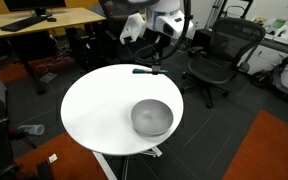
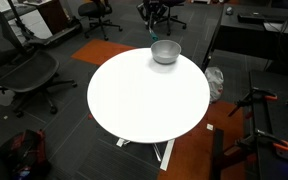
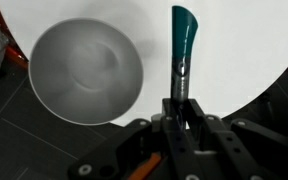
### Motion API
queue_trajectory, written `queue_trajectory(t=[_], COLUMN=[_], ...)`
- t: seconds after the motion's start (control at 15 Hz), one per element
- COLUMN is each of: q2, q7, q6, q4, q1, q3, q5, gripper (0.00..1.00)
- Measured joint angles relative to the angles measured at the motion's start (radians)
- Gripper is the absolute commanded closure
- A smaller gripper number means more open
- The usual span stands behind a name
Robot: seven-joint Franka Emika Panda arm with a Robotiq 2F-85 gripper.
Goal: Pick up the marker and put it in the bowl
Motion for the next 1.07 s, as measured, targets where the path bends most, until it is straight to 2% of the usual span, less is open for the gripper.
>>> queue_trajectory(t=[0.6,1.07], q2=[0.026,0.108], q7=[0.084,0.158], q6=[0.001,0.010], q4=[-0.026,-0.025], q1=[-0.068,-0.083], q3=[-0.034,-0.048], q5=[0.044,0.048], gripper=[0.95,0.95])
